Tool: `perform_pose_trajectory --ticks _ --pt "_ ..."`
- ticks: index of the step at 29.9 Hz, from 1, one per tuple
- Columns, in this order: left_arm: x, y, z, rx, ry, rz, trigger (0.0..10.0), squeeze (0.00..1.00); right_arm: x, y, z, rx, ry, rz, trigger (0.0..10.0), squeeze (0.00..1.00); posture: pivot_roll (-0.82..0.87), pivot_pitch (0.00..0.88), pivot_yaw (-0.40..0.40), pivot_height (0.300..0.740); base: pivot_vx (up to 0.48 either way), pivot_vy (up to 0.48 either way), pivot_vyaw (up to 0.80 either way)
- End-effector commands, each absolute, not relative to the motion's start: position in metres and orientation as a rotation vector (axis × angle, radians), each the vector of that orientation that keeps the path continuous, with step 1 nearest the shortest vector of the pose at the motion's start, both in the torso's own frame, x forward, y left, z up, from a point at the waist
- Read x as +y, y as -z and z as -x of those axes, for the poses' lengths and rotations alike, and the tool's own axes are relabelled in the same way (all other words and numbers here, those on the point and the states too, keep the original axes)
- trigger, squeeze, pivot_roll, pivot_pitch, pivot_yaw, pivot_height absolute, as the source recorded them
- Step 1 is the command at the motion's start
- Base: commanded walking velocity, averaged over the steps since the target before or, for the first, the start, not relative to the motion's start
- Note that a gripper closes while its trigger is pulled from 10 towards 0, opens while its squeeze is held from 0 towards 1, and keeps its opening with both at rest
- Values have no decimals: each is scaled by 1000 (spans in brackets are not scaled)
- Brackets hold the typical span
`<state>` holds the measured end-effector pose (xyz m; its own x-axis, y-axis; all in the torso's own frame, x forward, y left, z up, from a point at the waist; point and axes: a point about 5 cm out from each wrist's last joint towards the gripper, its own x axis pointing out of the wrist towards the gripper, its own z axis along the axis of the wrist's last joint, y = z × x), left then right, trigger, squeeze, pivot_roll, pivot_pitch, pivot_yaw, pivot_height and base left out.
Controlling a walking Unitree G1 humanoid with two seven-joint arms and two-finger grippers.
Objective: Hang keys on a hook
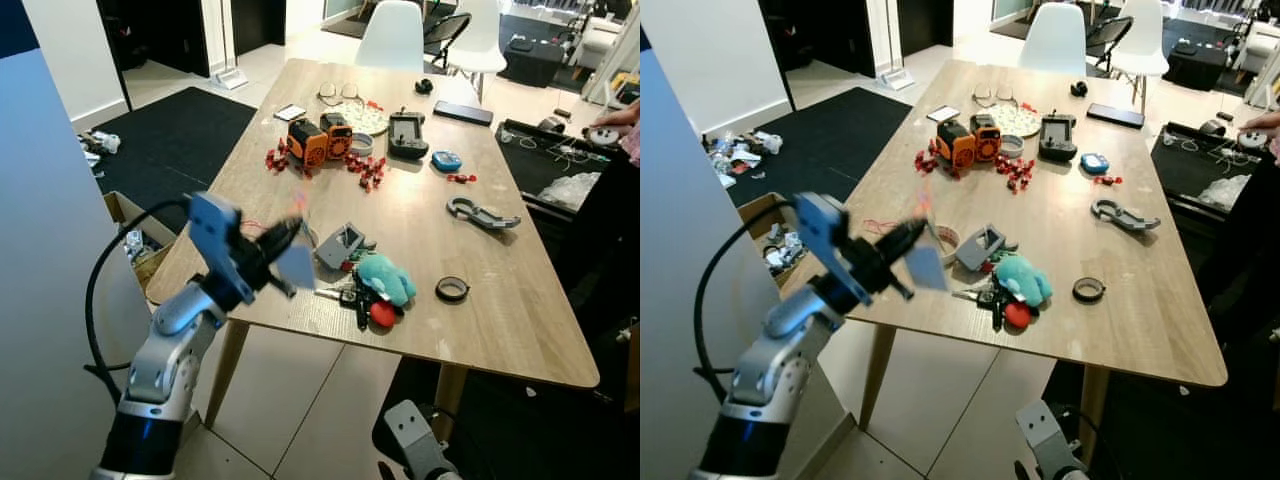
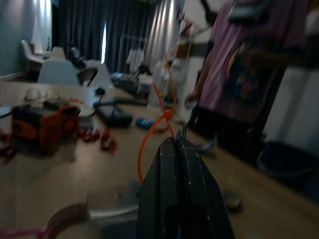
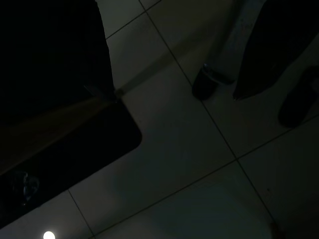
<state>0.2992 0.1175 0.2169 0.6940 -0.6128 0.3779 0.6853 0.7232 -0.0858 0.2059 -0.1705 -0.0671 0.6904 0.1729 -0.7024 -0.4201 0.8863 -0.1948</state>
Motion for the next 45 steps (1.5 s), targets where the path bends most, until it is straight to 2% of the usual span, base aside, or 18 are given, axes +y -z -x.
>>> perform_pose_trajectory --ticks 1,12,17,23,27,35,38,41,42,43,44,45 --pt "116 -216 -299 -320 735 290 0 0 -172 70 -202 758 -331 354 10000 0 49 99 -54 740 0 0 0" --pt "110 -209 -296 -245 773 313 0 0 -173 70 -201 757 -329 355 10000 0 46 99 -52 740 0 0 0" --pt "109 -190 -302 -97 702 201 0 0 -173 70 -201 757 -327 353 10000 0 44 100 -50 740 0 0 0" --pt "123 -180 -310 -25 574 170 0 0 -173 70 -200 758 -327 352 10000 0 47 102 -51 740 0 0 0" --pt "126 -178 -310 -11 557 153 0 0 -173 70 -200 759 -328 352 10000 0 48 103 -52 740 0 0 0" --pt "154 -168 -314 88 435 -15 0 0 -171 70 -201 758 -332 352 10000 0 53 103 -54 740 0 0 0" --pt "165 -170 -310 92 478 -34 0 0 -171 70 -200 759 -334 352 10000 0 55 103 -55 740 0 0 0" --pt "170 -177 -278 28 848 3 0 0 -170 71 -199 762 -338 352 10000 0 62 98 -55 740 0 0 0" --pt "170 -177 -278 28 848 3 0 0 -170 71 -199 762 -338 352 10000 0 62 98 -55 740 0 0 0" --pt "170 -179 -265 12 969 19 0 0 -170 72 -198 763 -339 352 10000 0 62 98 -55 740 0 0 0" --pt "170 -179 -265 12 969 19 0 0 -170 72 -198 763 -339 352 10000 0 62 98 -55 740 0 0 0" --pt "179 -169 -250 78 1038 53 0 0 -170 72 -198 764 -338 351 10000 0 60 94 -52 740 0 0 0"
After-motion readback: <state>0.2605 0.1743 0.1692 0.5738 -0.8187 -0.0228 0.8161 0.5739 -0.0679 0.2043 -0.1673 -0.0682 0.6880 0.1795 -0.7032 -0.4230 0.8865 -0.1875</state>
